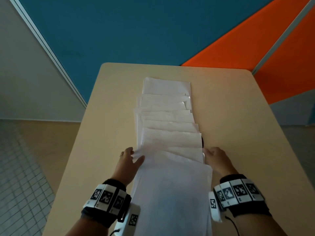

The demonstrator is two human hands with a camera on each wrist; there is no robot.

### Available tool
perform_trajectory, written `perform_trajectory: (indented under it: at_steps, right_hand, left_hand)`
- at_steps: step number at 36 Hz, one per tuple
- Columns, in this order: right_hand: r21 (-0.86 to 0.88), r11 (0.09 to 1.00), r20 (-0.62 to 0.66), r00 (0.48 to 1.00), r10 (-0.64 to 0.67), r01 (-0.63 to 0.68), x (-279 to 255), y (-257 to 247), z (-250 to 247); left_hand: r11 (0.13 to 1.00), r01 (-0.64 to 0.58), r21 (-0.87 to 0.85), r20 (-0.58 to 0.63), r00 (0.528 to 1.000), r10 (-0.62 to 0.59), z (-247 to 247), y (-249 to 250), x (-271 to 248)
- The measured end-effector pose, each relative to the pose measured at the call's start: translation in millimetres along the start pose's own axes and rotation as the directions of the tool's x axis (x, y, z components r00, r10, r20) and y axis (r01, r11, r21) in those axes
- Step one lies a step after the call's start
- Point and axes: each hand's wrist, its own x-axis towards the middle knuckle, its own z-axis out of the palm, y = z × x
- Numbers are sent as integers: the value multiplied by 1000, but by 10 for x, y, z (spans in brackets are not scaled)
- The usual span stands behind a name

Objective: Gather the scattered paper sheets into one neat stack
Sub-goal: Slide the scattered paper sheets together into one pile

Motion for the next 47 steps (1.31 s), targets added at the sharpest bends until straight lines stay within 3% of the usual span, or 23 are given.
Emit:
perform_trajectory:
  at_steps: [5, 12, 16, 19, 26, 31, 34, 38, 47]
  right_hand:
    - [-39, 993, -20, 993, 114, -114, -179, 256, 114]
    - [59, 998, -10, 999, 37, -37, -342, 106, 273]
    - [4, 999, -85, 996, 41, -41, -436, 296, 148]
    - [-60, 997, -36, 998, 52, -54, -600, 478, 134]
    - [-30, 996, -46, 996, -81, 80, -766, 440, 297]
    - [15, 988, -69, 986, -154, 155, -772, 310, 270]
    - [-53, 994, -92, 991, -97, 93, -785, 356, 241]
    - [-112, 993, -17, 999, -31, 29, -840, 506, 309]
    - [4, 1000, -27, 999, -22, 22, -866, 444, 394]
  left_hand:
    - [999, -3, 41, -4, 1000, 3, -12, -126, -192]
    - [1000, -13, -1, 34, 999, 13, 55, -63, -294]
    - [998, 16, 57, -4, 1000, -16, -53, -190, -348]
    - [994, 31, 105, 18, 999, -33, -99, -334, -459]
    - [993, 41, 114, 166, 984, -59, -26, -391, -676]
    - [985, 31, 171, 167, 984, -60, 9, -339, -715]
    - [975, 24, 222, 148, 987, -58, -10, -294, -702]
    - [974, 19, 227, 120, 992, -47, 17, -201, -650]
    - [954, 20, 299, 147, 987, -67, 171, -79, -660]
